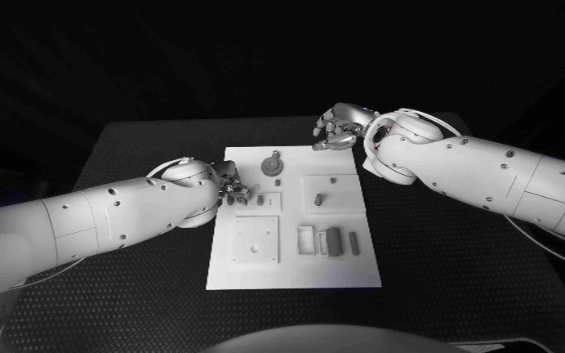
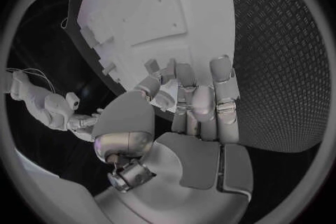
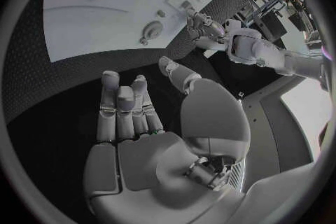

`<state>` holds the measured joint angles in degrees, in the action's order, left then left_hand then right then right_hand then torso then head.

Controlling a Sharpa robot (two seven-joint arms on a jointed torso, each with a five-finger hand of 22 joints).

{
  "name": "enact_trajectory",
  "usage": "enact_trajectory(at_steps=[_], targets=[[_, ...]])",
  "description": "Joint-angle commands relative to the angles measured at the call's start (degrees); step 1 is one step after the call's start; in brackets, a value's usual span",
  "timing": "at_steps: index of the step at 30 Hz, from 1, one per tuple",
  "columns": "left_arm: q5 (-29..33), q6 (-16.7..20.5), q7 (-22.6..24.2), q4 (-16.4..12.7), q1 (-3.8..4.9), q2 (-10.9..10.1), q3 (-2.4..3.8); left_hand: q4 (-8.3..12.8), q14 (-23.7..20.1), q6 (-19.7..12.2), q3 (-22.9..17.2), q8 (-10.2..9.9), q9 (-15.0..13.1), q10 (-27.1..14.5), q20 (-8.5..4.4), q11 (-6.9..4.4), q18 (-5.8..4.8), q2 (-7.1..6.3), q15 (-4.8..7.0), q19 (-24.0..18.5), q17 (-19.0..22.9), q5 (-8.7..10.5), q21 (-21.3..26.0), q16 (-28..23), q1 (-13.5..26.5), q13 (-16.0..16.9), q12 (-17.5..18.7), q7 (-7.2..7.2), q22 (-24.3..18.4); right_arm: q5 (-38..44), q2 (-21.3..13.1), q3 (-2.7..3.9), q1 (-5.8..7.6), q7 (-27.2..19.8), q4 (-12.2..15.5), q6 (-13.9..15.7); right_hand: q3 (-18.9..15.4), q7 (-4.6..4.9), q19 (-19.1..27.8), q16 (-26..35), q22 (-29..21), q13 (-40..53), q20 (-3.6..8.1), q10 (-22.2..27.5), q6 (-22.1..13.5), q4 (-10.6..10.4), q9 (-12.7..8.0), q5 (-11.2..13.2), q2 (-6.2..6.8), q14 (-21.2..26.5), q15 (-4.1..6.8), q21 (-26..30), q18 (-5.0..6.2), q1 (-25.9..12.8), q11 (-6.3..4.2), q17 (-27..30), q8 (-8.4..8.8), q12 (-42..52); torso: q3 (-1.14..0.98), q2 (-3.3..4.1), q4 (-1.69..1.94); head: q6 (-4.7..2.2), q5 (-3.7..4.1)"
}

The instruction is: Assemble the parts on the task board

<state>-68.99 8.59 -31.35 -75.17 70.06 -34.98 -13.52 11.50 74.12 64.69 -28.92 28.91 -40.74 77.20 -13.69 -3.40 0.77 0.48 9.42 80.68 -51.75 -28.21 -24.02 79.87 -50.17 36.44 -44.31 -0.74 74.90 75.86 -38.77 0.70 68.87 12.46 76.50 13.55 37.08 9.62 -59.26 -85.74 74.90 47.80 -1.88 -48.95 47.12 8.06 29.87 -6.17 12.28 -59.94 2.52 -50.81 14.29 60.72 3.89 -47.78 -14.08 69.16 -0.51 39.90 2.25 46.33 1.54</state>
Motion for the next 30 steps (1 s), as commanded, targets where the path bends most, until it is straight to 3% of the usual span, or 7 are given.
enact_trajectory(at_steps=[1,18,30], targets=[[-1.33,0.90,-0.04,0.08,-0.06,0.02,-0.04,3.77,1.07,2.82,-6.39,1.23,-0.10,2.41,-1.18,-2.10,-0.73,0.20,1.90,0.92,0.08,0.11,-0.41,0.38,-0.49,-0.07,-0.24,0.92,1.42,0.07,0.02,0.02,-0.01,-0.13,0.08,-0.74,-0.07,0.53,0.01,-0.29,0.93,-0.09,0.16,0.45,0.04,-0.41,-0.10,0.19,-0.37,0.27,-0.19,0.24,0.71,-0.01,-0.08,0.06,-0.29,0.26,-0.03,0.01,0.00,-0.09,-0.02],[-1.72,2.02,1.19,-0.20,-0.15,0.03,-0.03,3.72,1.06,2.77,-6.55,1.32,-0.03,2.42,-1.20,-2.11,-0.72,0.19,1.91,0.93,0.14,0.18,-0.50,0.40,-0.48,-0.12,-0.25,0.92,1.40,0.06,-0.01,0.02,-0.01,-0.11,0.05,-0.98,-0.08,0.53,0.01,-0.29,0.93,-0.11,0.16,0.45,0.03,-0.47,-0.12,0.19,-0.38,0.27,-0.19,0.25,0.71,-0.06,-0.08,0.06,-0.32,0.27,-0.03,0.00,-0.03,0.01,0.04],[-3.15,0.63,1.38,-0.26,-0.19,-0.05,-0.04,3.70,1.06,2.72,-6.66,1.40,0.03,2.42,-1.20,-2.11,-0.72,0.12,1.92,0.92,0.19,0.27,-0.57,0.41,-0.49,-0.16,-0.25,0.91,1.39,-0.01,-0.06,0.02,-0.01,-0.11,0.08,-1.17,-0.09,0.53,0.01,-0.30,0.93,-0.12,0.16,0.45,0.03,-0.51,-0.14,0.19,-0.37,0.27,-0.19,0.25,0.71,-0.08,-0.08,0.07,-0.33,0.29,-0.05,0.00,-0.02,0.04,-0.04]])
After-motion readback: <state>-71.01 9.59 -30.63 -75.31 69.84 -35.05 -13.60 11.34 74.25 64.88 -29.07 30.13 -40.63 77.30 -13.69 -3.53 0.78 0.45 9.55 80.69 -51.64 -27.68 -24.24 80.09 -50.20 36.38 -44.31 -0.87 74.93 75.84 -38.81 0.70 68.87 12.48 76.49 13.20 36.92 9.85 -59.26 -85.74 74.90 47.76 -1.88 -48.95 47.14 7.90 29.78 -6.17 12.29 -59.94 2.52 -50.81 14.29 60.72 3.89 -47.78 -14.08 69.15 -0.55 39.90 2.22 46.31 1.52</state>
